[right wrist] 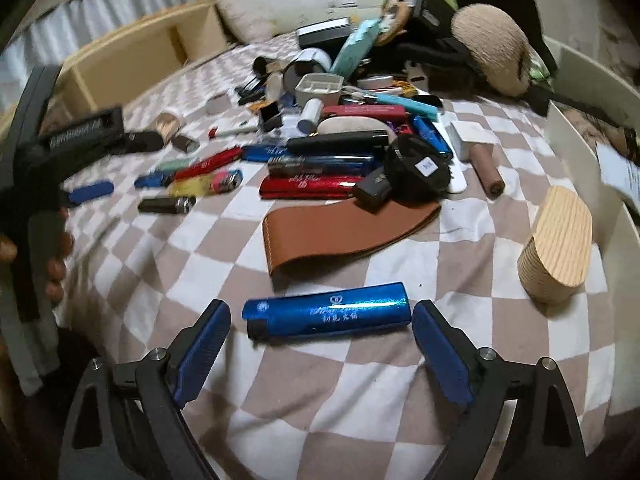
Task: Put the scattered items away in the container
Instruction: 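Close the left tool on the black lighter while the right tool holds the blue lighter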
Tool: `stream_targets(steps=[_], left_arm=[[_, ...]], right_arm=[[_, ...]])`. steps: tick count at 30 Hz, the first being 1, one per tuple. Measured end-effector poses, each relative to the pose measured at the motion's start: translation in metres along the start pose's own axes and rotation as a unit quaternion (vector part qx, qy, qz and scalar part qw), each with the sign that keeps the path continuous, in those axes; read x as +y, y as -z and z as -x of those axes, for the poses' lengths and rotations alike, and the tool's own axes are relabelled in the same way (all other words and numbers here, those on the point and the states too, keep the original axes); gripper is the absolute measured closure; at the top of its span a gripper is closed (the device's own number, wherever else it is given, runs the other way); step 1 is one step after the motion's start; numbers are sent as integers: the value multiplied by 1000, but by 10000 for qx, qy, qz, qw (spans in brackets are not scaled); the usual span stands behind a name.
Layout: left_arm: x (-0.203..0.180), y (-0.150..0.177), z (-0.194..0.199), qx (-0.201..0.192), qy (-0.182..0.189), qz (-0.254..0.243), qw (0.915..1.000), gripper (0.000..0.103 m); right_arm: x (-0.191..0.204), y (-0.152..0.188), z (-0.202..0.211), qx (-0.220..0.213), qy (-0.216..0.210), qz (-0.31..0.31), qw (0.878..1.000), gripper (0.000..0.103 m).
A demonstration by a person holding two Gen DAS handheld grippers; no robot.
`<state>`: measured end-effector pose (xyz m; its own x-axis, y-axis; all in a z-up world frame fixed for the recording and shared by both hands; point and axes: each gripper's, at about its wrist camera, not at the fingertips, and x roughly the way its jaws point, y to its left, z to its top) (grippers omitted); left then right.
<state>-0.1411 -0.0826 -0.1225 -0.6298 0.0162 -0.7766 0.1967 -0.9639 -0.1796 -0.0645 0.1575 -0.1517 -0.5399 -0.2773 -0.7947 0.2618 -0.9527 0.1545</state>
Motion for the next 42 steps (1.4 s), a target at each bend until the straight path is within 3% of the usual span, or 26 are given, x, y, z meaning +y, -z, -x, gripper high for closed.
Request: stream_targets(steps=[5, 9, 11, 15, 21, 25, 31, 39, 42], left_arm=[[-12, 10, -4, 69, -419, -546, 9976, 0], [-18, 10, -7, 198, -137, -841, 9962, 0], [-28, 8, -9, 293, -157, -1295, 9910, 0], [-42, 12, -16, 469, -643, -2194, 9724, 0], [-20, 10, -40, 1181, -517, -1722, 9766, 0], [-18, 10, -50, 1364, -597, -1571, 9763, 0], [-25, 11, -57, 1365, -589, -1533, 9769, 0], [-22, 10, -57, 1211, -762, -928, 9853, 0], [-24, 12, -55, 1130, -799, -957, 9857, 2]], right_arm=[[2, 1, 0, 99, 77, 264, 9996, 20], [0, 2, 2, 141, 1, 260, 9996, 20], [-1, 3, 2, 147, -28, 244, 9996, 20], [-2, 3, 2, 151, -68, 143, 9998, 20], [-3, 2, 3, 144, -90, 9, 9999, 20], [-5, 3, 2, 148, -125, -66, 9998, 20], [-10, 1, 1, 155, -279, -239, 9992, 20], [-13, 0, 1, 160, -341, -340, 9987, 20], [-13, 1, 2, 157, -349, -343, 9987, 20]])
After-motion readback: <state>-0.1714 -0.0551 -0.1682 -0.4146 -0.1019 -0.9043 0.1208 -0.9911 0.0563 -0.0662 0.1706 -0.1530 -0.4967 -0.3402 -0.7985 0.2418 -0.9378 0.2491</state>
